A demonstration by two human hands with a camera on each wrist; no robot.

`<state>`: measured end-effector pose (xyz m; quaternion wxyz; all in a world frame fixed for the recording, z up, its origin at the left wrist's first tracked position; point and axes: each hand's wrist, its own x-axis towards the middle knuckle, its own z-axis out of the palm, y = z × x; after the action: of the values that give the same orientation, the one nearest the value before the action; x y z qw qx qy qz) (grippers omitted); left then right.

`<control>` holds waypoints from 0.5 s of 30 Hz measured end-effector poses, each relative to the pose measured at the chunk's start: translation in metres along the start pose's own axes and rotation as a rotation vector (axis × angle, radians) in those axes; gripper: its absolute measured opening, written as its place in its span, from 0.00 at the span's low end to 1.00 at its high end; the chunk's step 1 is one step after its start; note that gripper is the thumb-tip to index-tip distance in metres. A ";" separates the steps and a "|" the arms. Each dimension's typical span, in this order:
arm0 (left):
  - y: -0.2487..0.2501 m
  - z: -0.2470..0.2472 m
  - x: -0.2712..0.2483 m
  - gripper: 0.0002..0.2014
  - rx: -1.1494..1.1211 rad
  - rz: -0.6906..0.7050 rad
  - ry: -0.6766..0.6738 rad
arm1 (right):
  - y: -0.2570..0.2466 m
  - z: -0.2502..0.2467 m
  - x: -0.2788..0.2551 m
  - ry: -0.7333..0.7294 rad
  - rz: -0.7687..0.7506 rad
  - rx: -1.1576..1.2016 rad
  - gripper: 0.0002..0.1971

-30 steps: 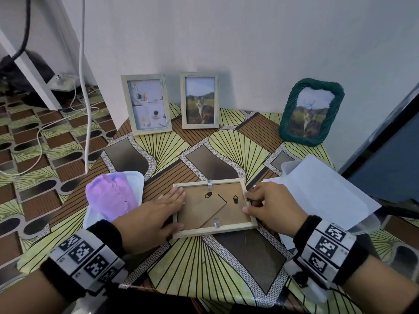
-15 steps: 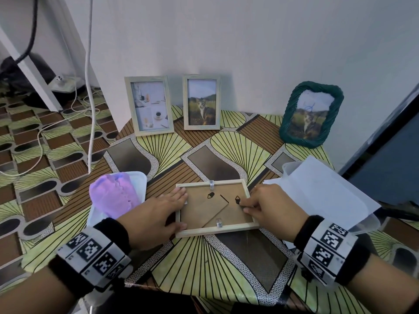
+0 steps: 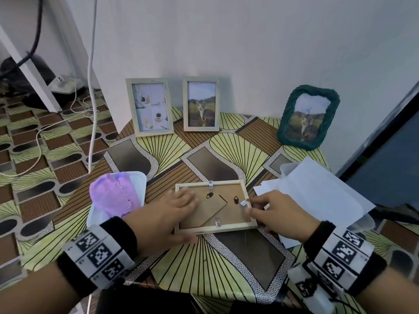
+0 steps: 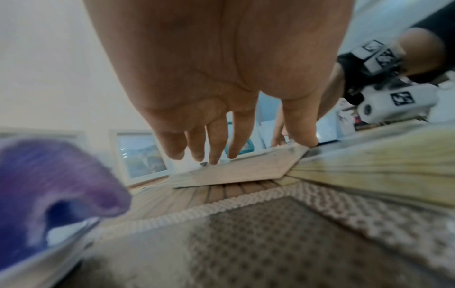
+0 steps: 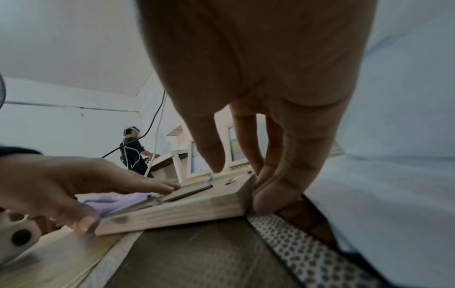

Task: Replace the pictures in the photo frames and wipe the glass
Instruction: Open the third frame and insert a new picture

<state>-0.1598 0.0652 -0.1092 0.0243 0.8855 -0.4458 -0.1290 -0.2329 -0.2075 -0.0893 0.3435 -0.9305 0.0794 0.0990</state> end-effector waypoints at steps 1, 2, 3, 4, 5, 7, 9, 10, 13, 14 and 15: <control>0.005 0.002 0.001 0.44 0.058 0.016 -0.015 | 0.000 0.003 -0.001 -0.013 0.000 -0.008 0.18; 0.009 0.003 0.003 0.44 0.105 0.027 -0.015 | -0.001 0.005 -0.002 -0.015 -0.005 -0.021 0.19; 0.012 0.002 0.005 0.42 0.138 0.039 -0.001 | -0.001 0.006 -0.002 -0.010 -0.011 -0.031 0.20; 0.014 0.002 0.007 0.41 0.159 0.052 0.021 | -0.001 0.007 -0.002 -0.006 -0.016 -0.024 0.19; 0.016 0.000 0.008 0.39 0.171 0.067 0.045 | -0.001 0.008 -0.001 -0.006 -0.016 0.008 0.16; 0.017 -0.002 0.009 0.35 0.206 0.098 0.067 | -0.003 0.010 -0.003 -0.011 0.009 0.142 0.11; 0.019 -0.002 0.009 0.32 0.263 0.115 0.053 | -0.005 0.012 -0.006 -0.018 0.061 0.299 0.09; 0.021 -0.002 0.009 0.31 0.284 0.121 0.046 | -0.006 0.012 -0.008 -0.022 0.089 0.382 0.09; 0.023 -0.010 0.004 0.28 0.202 0.136 0.089 | -0.010 0.007 -0.013 0.002 0.148 0.662 0.13; 0.022 -0.015 0.002 0.27 0.133 0.150 0.151 | -0.011 0.005 -0.015 0.022 0.154 0.731 0.15; 0.021 -0.020 0.001 0.26 0.066 0.170 0.215 | -0.012 0.003 -0.016 0.041 0.151 0.775 0.17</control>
<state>-0.1704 0.0505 -0.0866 0.0537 0.8534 -0.5182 -0.0159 -0.2464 -0.1957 -0.0803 0.6595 -0.7252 0.1859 0.0681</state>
